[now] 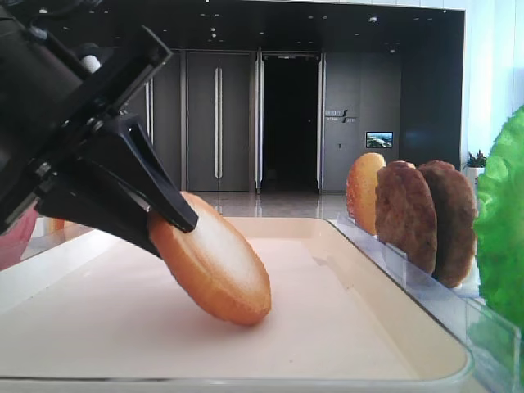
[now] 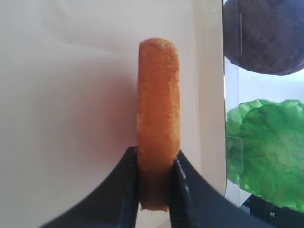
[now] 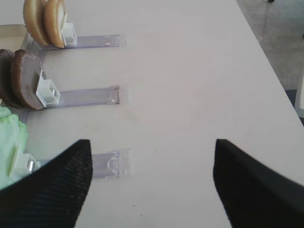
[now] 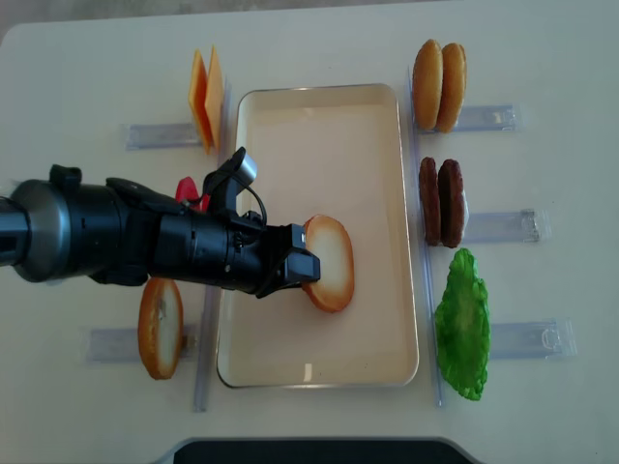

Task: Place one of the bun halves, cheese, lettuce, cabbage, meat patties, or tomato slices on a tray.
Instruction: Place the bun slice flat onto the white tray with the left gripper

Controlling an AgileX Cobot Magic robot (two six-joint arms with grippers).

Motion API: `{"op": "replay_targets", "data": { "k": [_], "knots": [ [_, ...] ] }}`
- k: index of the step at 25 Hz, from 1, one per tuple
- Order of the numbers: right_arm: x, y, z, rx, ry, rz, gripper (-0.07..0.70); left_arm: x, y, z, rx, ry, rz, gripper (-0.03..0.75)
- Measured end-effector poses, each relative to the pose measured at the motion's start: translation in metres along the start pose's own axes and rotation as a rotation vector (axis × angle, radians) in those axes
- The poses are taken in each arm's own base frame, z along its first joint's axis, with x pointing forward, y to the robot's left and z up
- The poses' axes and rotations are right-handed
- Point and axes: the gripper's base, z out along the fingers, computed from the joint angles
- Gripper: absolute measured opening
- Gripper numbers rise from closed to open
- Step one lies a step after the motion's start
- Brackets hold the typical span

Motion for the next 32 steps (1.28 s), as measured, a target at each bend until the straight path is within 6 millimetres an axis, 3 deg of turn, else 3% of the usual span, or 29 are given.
{"op": "replay_targets", "data": {
  "k": [32],
  "knots": [
    [0.0000, 0.0000, 0.0000, 0.000, 0.000, 0.000, 0.534, -0.0007, 0.0008, 0.0006, -0.005, -0.007, 0.011, 0.127]
  ]
}}
